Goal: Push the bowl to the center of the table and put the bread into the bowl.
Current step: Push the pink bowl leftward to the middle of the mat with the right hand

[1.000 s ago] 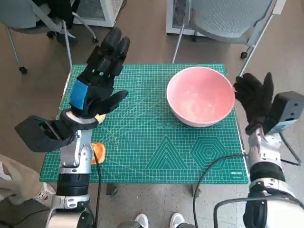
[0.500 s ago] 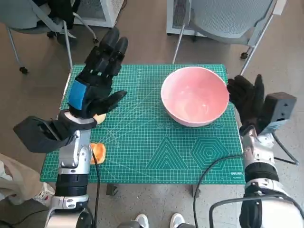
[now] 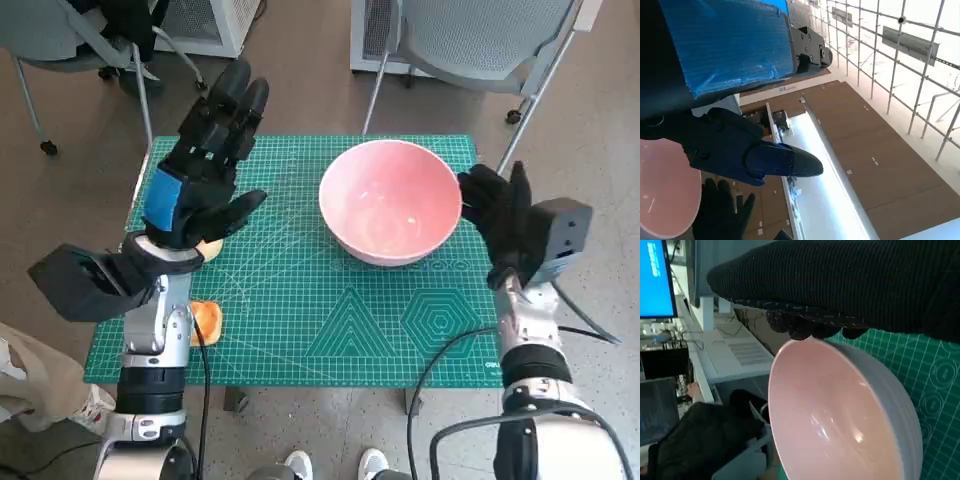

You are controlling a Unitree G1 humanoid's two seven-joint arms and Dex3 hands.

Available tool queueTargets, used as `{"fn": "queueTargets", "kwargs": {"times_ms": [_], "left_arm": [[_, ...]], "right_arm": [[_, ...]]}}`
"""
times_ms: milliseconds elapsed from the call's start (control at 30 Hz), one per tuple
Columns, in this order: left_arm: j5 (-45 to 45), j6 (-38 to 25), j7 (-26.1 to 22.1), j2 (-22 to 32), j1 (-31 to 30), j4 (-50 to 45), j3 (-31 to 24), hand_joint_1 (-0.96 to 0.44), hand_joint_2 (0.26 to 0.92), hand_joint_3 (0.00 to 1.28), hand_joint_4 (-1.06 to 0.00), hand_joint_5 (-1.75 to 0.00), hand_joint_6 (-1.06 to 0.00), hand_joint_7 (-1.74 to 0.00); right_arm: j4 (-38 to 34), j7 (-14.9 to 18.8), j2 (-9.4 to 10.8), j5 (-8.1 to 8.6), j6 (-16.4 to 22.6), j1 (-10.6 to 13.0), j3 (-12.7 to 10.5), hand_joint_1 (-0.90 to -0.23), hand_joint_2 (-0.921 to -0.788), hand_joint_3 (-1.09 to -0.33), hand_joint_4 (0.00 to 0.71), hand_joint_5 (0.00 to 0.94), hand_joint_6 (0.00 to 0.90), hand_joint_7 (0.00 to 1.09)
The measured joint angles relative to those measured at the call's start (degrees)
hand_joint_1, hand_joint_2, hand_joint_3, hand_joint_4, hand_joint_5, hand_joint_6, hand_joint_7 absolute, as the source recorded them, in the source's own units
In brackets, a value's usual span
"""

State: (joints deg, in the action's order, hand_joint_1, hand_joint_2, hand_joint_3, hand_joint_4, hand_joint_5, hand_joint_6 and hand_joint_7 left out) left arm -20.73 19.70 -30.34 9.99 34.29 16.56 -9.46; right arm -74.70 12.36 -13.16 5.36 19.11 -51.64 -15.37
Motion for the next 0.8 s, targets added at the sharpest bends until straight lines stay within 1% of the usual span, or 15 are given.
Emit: {"fn": "queueTargets", "kwargs": {"times_ms": [133,300,567,700,800], "left_arm": [[0.00,-0.17,0.05,0.00,0.00,0.00,0.00,-0.64,0.921,0.19,-0.04,0.00,-0.19,-0.04],[0.00,-0.24,0.13,0.00,0.00,0.00,0.00,-0.64,0.921,0.19,-0.04,0.00,-0.19,-0.04],[-0.01,-0.36,0.12,-0.01,0.00,0.01,0.03,-0.64,0.921,0.18,-0.04,0.00,-0.19,-0.04],[-0.02,-0.40,0.02,-0.01,0.00,0.11,0.05,-0.64,0.921,0.18,-0.04,0.00,-0.19,-0.04],[-0.01,-0.41,-0.10,-0.03,0.00,0.23,0.10,-0.64,0.921,0.18,-0.04,0.00,-0.20,-0.04]], "right_arm": [[0.00,0.03,0.43,-0.56,0.44,0.04,0.61,-0.707,-0.921,-0.890,0.107,0.020,0.117,0.09],[0.01,0.16,0.67,-1.09,0.97,0.04,0.91,-0.712,-0.921,-0.895,0.105,0.015,0.111,0.09],[0.27,0.84,0.99,-1.14,2.14,0.04,1.22,-0.707,-0.921,-0.895,0.102,0.010,0.108,0.09],[0.33,0.93,1.11,-1.17,2.56,0.05,1.48,-0.669,-0.921,-0.896,0.101,0.008,0.108,0.09],[0.45,0.97,1.41,-1.21,3.12,0.05,1.82,-0.659,-0.921,-0.898,0.101,0.007,0.108,0.09]]}}
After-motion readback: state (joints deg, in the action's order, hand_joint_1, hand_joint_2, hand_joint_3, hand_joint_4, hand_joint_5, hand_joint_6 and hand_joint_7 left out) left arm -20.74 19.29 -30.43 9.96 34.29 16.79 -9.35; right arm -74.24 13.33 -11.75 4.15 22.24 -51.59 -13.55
